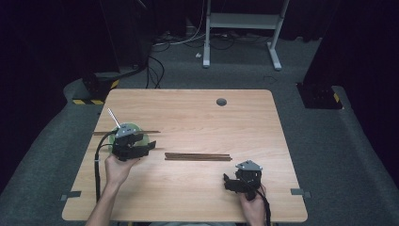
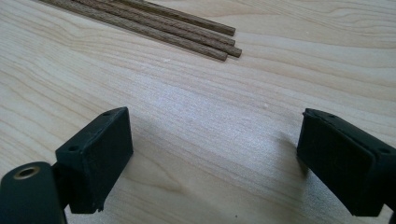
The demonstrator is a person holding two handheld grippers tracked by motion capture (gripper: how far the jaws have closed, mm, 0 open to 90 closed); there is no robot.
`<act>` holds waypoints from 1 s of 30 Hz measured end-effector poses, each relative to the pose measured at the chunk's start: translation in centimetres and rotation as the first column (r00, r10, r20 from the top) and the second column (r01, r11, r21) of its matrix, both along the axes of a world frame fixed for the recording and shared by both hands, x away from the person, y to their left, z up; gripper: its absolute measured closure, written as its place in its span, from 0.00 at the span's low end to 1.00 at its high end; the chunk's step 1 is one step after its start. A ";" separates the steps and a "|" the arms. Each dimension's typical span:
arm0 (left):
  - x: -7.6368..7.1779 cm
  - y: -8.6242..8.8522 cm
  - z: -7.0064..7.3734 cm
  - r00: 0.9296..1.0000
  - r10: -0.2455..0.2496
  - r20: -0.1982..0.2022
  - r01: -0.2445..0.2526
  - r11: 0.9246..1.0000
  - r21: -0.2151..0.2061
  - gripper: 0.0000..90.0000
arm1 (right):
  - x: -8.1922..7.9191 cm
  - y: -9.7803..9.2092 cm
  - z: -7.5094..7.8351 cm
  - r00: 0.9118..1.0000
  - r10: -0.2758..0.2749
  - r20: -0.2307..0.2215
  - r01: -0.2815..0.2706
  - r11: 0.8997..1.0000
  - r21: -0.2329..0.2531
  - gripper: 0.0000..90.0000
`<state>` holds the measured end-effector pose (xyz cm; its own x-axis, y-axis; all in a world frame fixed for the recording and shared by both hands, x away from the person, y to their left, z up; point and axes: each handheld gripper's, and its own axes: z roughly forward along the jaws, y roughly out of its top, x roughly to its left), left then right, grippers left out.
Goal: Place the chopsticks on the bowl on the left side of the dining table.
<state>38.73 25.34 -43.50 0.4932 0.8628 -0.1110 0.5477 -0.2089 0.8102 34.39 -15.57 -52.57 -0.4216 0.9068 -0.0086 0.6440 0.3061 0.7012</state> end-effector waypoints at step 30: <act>-0.5 -2.7 -0.8 0.996 -0.089 0.017 0.090 0.995 -0.036 0.38 | 0.0 0.0 0.0 1.000 0.000 0.000 0.000 1.000 0.000 0.11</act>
